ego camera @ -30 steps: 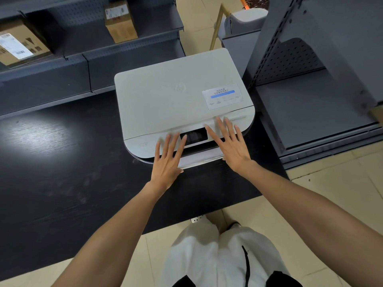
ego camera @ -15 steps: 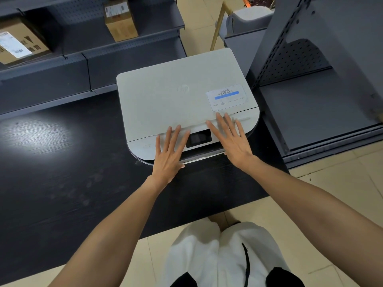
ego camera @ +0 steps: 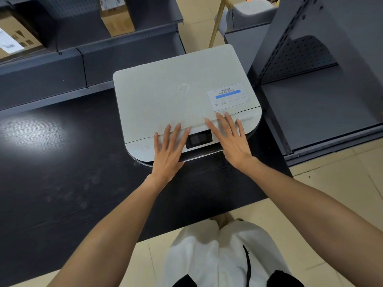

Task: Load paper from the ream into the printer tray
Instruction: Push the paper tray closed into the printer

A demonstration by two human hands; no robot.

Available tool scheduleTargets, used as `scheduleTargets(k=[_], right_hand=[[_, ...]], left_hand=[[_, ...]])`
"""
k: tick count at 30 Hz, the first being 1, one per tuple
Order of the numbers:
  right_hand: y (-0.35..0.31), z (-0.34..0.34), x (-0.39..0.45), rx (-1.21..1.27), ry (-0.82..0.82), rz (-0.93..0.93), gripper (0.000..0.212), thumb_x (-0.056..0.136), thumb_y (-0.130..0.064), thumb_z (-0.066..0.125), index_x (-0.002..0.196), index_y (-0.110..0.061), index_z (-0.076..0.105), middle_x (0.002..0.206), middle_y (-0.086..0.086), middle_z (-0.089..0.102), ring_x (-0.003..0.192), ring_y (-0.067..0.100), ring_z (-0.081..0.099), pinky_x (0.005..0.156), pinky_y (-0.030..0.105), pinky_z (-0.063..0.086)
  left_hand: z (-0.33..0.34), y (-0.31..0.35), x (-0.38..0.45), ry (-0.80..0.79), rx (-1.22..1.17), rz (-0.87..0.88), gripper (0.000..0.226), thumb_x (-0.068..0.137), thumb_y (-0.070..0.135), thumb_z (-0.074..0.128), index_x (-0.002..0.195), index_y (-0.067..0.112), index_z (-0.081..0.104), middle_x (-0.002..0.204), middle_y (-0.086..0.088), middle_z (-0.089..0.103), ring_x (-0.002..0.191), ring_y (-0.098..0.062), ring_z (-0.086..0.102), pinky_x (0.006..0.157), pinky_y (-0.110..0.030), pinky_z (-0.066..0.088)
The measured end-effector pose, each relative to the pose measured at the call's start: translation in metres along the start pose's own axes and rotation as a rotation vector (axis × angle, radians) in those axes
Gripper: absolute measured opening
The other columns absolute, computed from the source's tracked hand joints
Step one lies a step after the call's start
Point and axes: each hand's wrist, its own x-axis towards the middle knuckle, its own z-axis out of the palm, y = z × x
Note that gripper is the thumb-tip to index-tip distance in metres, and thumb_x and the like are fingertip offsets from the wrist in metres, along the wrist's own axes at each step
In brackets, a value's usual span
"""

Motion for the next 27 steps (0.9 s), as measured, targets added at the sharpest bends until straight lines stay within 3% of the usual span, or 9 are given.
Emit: scheduleTargets(k=[10,23,27], right_hand=[[-0.001,0.001,0.001,0.013,0.01,0.011,0.128,0.072,0.005,0.075,0.158,-0.034,-0.011,0.168,0.011,-0.003,0.156,0.033,-0.004,0.122,0.055,0.007],[-0.009,-0.007,-0.003,-0.016,-0.047,0.048,0.13,0.076,0.004,0.074,0.155,-0.032,-0.022,0.167,0.012,-0.013,0.155,0.034,-0.011,0.124,0.055,0.01],[-0.013,-0.014,-0.006,-0.038,-0.066,0.059,0.127,0.079,-0.001,0.074,0.155,-0.031,-0.024,0.167,0.011,-0.016,0.155,0.033,-0.011,0.125,0.054,0.009]], left_hand=[[0.006,-0.001,0.002,0.013,0.017,-0.003,0.135,0.058,0.04,0.089,0.159,0.025,0.001,0.165,-0.01,0.005,0.152,-0.039,0.005,0.117,-0.064,0.005],[-0.003,0.003,-0.001,-0.042,-0.018,-0.015,0.136,0.057,0.038,0.093,0.159,0.024,0.004,0.166,-0.01,0.004,0.152,-0.039,0.001,0.117,-0.064,0.002],[-0.011,0.002,-0.004,-0.074,-0.041,-0.014,0.127,0.067,0.033,0.089,0.159,0.025,0.002,0.167,-0.009,0.001,0.153,-0.037,-0.003,0.119,-0.063,0.004]])
